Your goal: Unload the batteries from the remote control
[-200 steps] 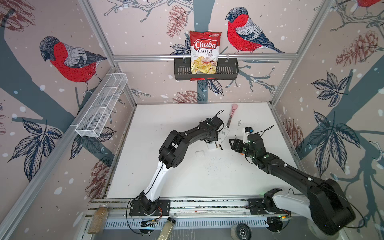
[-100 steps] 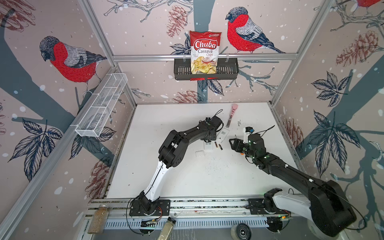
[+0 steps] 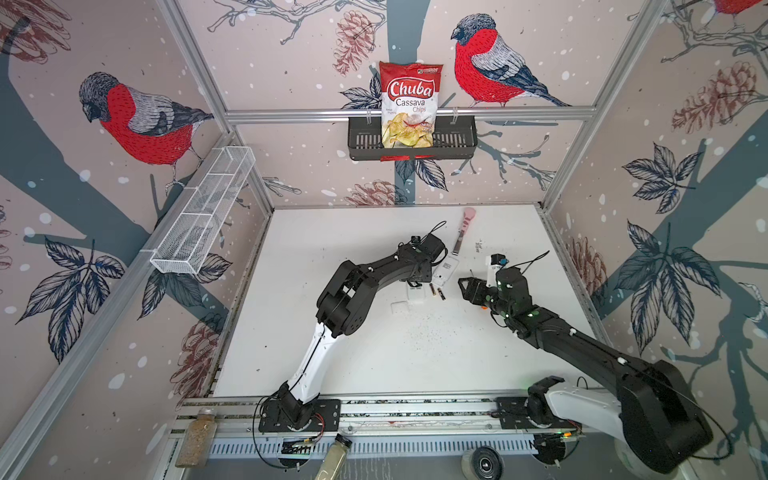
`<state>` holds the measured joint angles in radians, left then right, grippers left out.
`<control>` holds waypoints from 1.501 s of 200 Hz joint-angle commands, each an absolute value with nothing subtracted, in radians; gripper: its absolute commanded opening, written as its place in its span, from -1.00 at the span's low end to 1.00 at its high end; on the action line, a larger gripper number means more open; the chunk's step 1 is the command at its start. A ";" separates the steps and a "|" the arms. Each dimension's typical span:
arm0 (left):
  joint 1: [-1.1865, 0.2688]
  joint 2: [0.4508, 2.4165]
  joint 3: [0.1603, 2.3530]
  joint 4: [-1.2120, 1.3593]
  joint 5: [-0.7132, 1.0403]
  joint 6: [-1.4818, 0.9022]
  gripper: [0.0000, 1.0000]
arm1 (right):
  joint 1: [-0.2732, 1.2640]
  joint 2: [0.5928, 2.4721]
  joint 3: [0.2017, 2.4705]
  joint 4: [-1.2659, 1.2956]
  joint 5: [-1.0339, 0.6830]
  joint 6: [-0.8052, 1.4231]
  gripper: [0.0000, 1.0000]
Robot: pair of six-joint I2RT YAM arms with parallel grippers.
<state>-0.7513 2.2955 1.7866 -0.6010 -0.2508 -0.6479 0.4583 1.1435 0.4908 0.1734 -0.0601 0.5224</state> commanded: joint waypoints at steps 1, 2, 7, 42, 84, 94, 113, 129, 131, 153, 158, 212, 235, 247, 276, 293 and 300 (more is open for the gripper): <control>-0.753 2.301 1.782 -0.630 -0.226 -0.637 0.11 | 0.459 1.141 0.491 0.189 -0.058 0.523 0.42; -0.753 2.301 1.781 -0.630 -0.227 -0.637 0.11 | 0.459 1.140 0.491 0.189 -0.057 0.523 0.42; -0.753 2.298 1.781 -0.630 -0.225 -0.635 0.10 | 0.459 1.139 0.491 0.189 -0.057 0.523 0.42; -0.752 2.262 1.778 -0.608 -0.183 -0.611 0.05 | 0.447 1.134 0.488 0.194 -0.070 0.522 0.43; -0.727 2.191 1.764 -0.566 -0.065 -0.563 0.01 | 0.406 1.084 0.462 0.240 -0.133 0.516 0.44; -0.710 2.161 1.741 -0.537 -0.019 -0.553 0.01 | 0.390 1.066 0.459 0.248 -0.154 0.513 0.44; -0.664 2.085 1.666 -0.443 0.104 -0.539 0.00 | 0.357 1.035 0.451 0.280 -0.218 0.511 0.45; -0.619 2.021 1.597 -0.344 0.232 -0.527 0.00 | 0.337 1.028 0.457 0.307 -0.277 0.505 0.47; -0.613 2.014 1.589 -0.335 0.248 -0.525 0.00 | 0.337 1.030 0.459 0.309 -0.286 0.503 0.48; -0.551 1.976 1.552 -0.254 0.415 -0.509 -0.01 | 0.335 1.076 0.495 0.340 -0.413 0.486 0.48; -0.538 1.973 1.550 -0.240 0.443 -0.506 -0.02 | 0.335 1.092 0.501 0.354 -0.451 0.488 0.48; -0.437 1.967 1.502 0.042 0.771 -0.575 -0.05 | 0.334 1.247 0.572 0.558 -0.714 0.554 0.54; -0.419 1.996 1.491 0.215 0.899 -0.661 -0.05 | 0.330 1.316 0.615 0.632 -0.764 0.596 0.60; -0.414 2.020 1.498 0.327 0.974 -0.735 -0.06 | 0.329 1.354 0.640 0.674 -0.791 0.623 0.61; -0.414 2.076 1.563 0.440 1.056 -0.815 -0.06 | 0.312 1.460 0.692 0.802 -0.853 0.721 0.67; -0.413 2.109 1.581 0.556 1.102 -0.894 -0.06 | 0.303 1.501 0.724 0.835 -0.864 0.751 0.69; -0.413 2.123 1.583 0.624 1.116 -0.947 -0.06 | 0.302 1.518 0.742 0.832 -0.866 0.752 0.69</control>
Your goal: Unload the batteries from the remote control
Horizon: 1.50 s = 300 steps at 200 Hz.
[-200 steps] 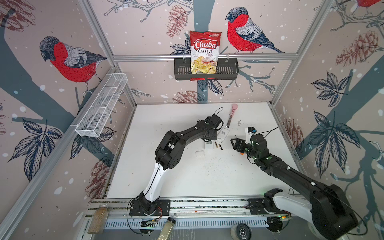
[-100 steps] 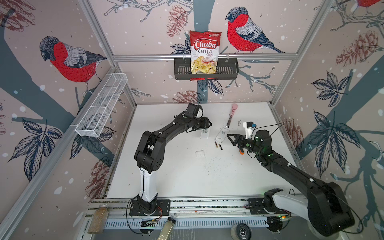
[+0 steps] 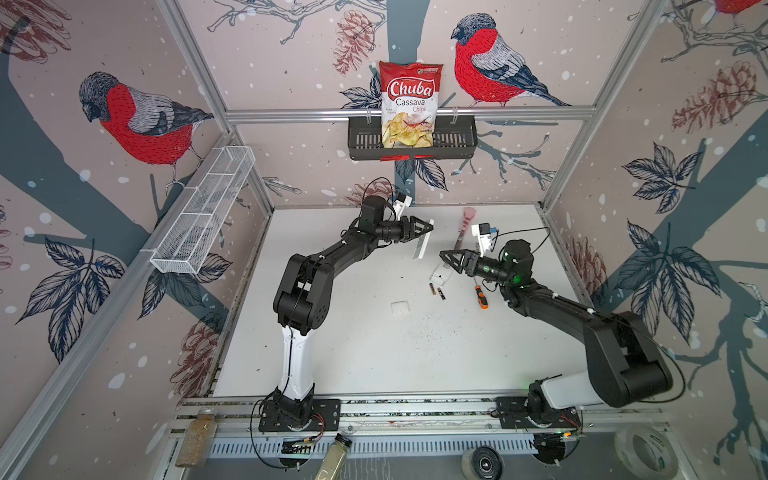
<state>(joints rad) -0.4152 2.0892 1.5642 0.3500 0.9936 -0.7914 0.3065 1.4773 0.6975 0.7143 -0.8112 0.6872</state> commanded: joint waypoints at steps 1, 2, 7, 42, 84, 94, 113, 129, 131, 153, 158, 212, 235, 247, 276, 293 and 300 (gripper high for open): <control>-0.413 2.125 1.583 0.635 1.118 -0.954 -0.06 | 0.303 1.521 0.746 0.832 -0.866 0.753 0.69; -0.413 2.127 1.583 0.645 1.120 -0.962 -0.06 | 0.303 1.523 0.748 0.832 -0.867 0.754 0.69; -0.413 2.139 1.586 0.694 1.130 -0.999 -0.06 | 0.303 1.536 0.760 0.835 -0.873 0.759 0.70; -0.410 2.246 1.624 1.072 1.188 -1.302 -0.09 | 0.302 1.606 0.818 0.901 -0.910 0.815 0.79; -0.410 2.283 1.644 1.119 1.197 -1.346 -0.11 | 0.302 1.677 0.875 0.907 -0.916 0.825 0.78; -0.410 2.283 1.644 1.107 1.197 -1.339 -0.11 | 0.302 1.691 0.888 0.907 -0.912 0.826 0.76; -0.410 2.281 1.642 1.104 1.198 -1.335 -0.11 | 0.304 1.723 0.914 0.916 -0.916 0.839 0.66; -0.410 2.282 1.638 1.100 1.195 -1.333 -0.11 | 0.305 1.747 0.927 0.958 -0.922 0.870 0.63; -0.410 2.281 1.638 1.100 1.195 -1.333 -0.11 | 0.306 1.750 0.928 0.963 -0.923 0.873 0.63; -0.410 2.281 1.638 1.097 1.194 -1.330 -0.11 | 0.308 1.769 0.948 0.980 -0.928 0.887 0.64; -0.410 2.280 1.637 1.097 1.193 -1.329 -0.11 | 0.311 1.774 0.953 0.980 -0.929 0.888 0.64; -0.410 2.280 1.631 1.095 1.189 -1.324 -0.12 | 0.328 1.814 0.994 0.985 -0.932 0.897 0.64; -0.410 2.280 1.633 1.095 1.188 -1.325 -0.12 | 0.329 1.824 0.997 0.997 -0.934 0.907 0.55; -0.410 2.282 1.635 1.097 1.189 -1.327 -0.13 | 0.329 1.827 0.997 1.008 -0.939 0.914 0.48; -0.410 2.289 1.635 1.116 1.191 -1.345 -0.13 | 0.328 1.834 1.000 1.019 -0.936 0.921 0.42; -0.410 2.288 1.634 1.124 1.193 -1.352 -0.14 | 0.330 1.842 1.002 1.033 -0.936 0.932 0.38; -0.410 2.287 1.634 1.127 1.193 -1.354 -0.14 | 0.330 1.845 1.002 1.043 -0.936 0.936 0.38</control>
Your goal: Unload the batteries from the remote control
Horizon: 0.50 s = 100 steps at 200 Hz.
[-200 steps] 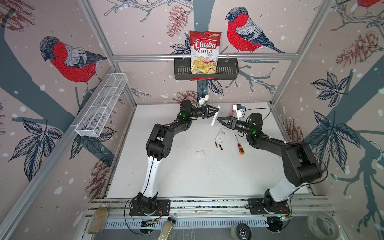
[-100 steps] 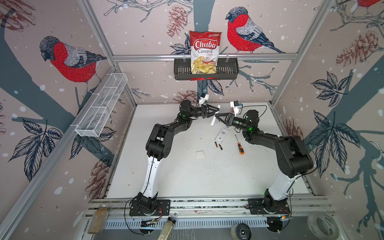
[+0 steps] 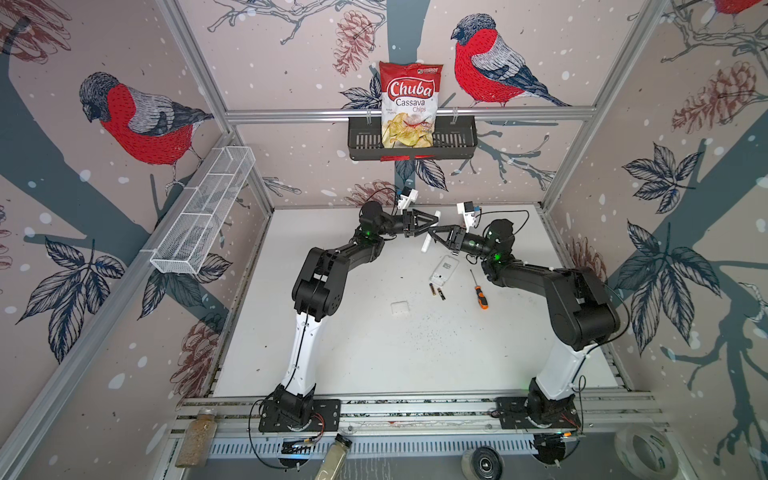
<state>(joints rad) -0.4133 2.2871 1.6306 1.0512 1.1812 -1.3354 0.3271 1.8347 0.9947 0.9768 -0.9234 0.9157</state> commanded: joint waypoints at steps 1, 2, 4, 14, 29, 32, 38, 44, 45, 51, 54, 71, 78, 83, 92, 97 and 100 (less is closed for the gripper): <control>-0.410 2.287 1.634 1.127 1.192 -1.355 -0.14 | 0.330 1.845 1.002 1.044 -0.937 0.937 0.38; -0.410 2.287 1.634 1.127 1.193 -1.356 -0.14 | 0.331 1.845 1.002 1.046 -0.937 0.938 0.38; -0.410 2.288 1.635 1.127 1.194 -1.357 -0.14 | 0.330 1.847 1.003 1.048 -0.937 0.939 0.38; -0.410 2.290 1.636 1.136 1.196 -1.366 -0.14 | 0.332 1.850 1.005 1.052 -0.936 0.940 0.38; -0.410 2.289 1.634 1.146 1.198 -1.377 -0.14 | 0.334 1.855 1.006 1.055 -0.935 0.942 0.37; -0.410 2.289 1.633 1.148 1.198 -1.379 -0.14 | 0.334 1.856 1.006 1.055 -0.935 0.943 0.36; -0.410 2.287 1.632 1.150 1.197 -1.379 -0.14 | 0.335 1.857 1.005 1.058 -0.936 0.943 0.34; -0.410 2.286 1.628 1.150 1.197 -1.379 -0.14 | 0.335 1.859 1.005 1.062 -0.935 0.946 0.32; -0.410 2.286 1.628 1.150 1.198 -1.379 -0.14 | 0.336 1.859 1.005 1.062 -0.934 0.947 0.31; -0.410 2.284 1.627 1.150 1.198 -1.379 -0.14 | 0.336 1.862 1.003 1.066 -0.936 0.949 0.29; -0.410 2.284 1.626 1.152 1.197 -1.379 -0.14 | 0.336 1.862 1.003 1.067 -0.938 0.950 0.28; -0.410 2.283 1.619 1.158 1.196 -1.383 -0.15 | 0.336 1.867 1.003 1.083 -0.941 0.960 0.21; -0.410 2.284 1.616 1.162 1.196 -1.385 -0.14 | 0.337 1.868 1.003 1.089 -0.943 0.964 0.18; -0.410 2.283 1.614 1.166 1.195 -1.388 -0.14 | 0.337 1.870 1.003 1.091 -0.944 0.965 0.15; -0.410 2.285 1.612 1.176 1.196 -1.395 -0.14 | 0.336 1.871 1.006 1.094 -0.946 0.969 0.11; -0.410 2.287 1.611 1.182 1.195 -1.402 -0.15 | 0.337 1.873 1.005 1.095 -0.946 0.971 0.09; -0.410 2.288 1.611 1.186 1.196 -1.407 -0.15 | 0.336 1.873 1.005 1.099 -0.947 0.971 0.08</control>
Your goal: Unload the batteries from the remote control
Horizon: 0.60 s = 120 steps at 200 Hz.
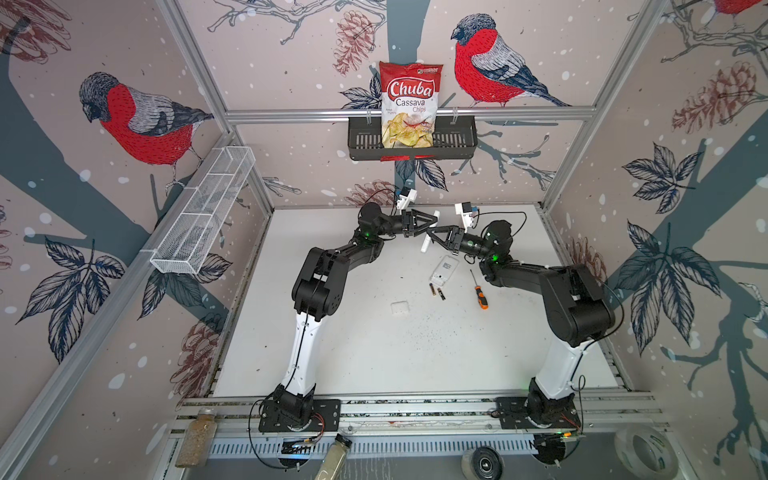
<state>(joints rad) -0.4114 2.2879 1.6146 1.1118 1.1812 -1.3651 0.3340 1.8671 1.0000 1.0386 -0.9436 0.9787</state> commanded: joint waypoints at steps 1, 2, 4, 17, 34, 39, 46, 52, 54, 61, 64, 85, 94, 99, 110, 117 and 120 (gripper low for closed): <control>-0.410 2.289 1.611 1.187 1.196 -1.407 -0.15 | 0.336 1.874 1.005 1.099 -0.947 0.971 0.07; -0.410 2.290 1.611 1.187 1.196 -1.408 -0.15 | 0.336 1.874 1.005 1.098 -0.947 0.972 0.07; -0.410 2.291 1.611 1.190 1.195 -1.411 -0.15 | 0.336 1.874 1.005 1.101 -0.947 0.974 0.06; -0.410 2.297 1.614 1.209 1.196 -1.430 -0.15 | 0.336 1.880 1.007 1.111 -0.950 0.982 0.00; -0.409 2.301 1.614 1.216 1.196 -1.437 -0.15 | 0.336 1.887 1.003 1.133 -0.953 0.998 -0.08; -0.410 2.301 1.614 1.217 1.195 -1.439 -0.14 | 0.336 1.887 1.002 1.137 -0.953 1.001 -0.11; -0.410 2.301 1.613 1.217 1.195 -1.438 -0.14 | 0.336 1.887 1.002 1.138 -0.953 1.002 -0.13; -0.410 2.301 1.612 1.218 1.196 -1.439 -0.14 | 0.336 1.885 1.001 1.139 -0.953 1.001 -0.15; -0.410 2.301 1.613 1.218 1.196 -1.439 -0.14 | 0.336 1.885 1.001 1.139 -0.955 1.000 -0.15; -0.410 2.300 1.612 1.218 1.196 -1.438 -0.15 | 0.336 1.885 1.000 1.139 -0.954 1.000 -0.16; -0.410 2.301 1.612 1.218 1.196 -1.438 -0.15 | 0.335 1.885 1.000 1.139 -0.954 1.002 -0.17; -0.410 2.300 1.612 1.218 1.195 -1.438 -0.14 | 0.335 1.882 0.999 1.139 -0.953 1.000 -0.22; -0.410 2.300 1.611 1.221 1.195 -1.439 -0.10 | 0.334 1.881 0.997 1.138 -0.954 1.000 -0.23; -0.410 2.299 1.610 1.224 1.195 -1.439 -0.05 | 0.336 1.881 0.997 1.135 -0.954 0.999 -0.23; -0.410 2.300 1.606 1.228 1.195 -1.439 0.14 | 0.335 1.878 0.996 1.128 -0.953 0.995 -0.24; -0.410 2.298 1.604 1.231 1.193 -1.438 0.34 | 0.336 1.875 0.996 1.121 -0.949 0.991 -0.24; -0.408 2.298 1.603 1.232 1.193 -1.439 0.41 | 0.336 1.873 0.994 1.117 -0.948 0.989 -0.24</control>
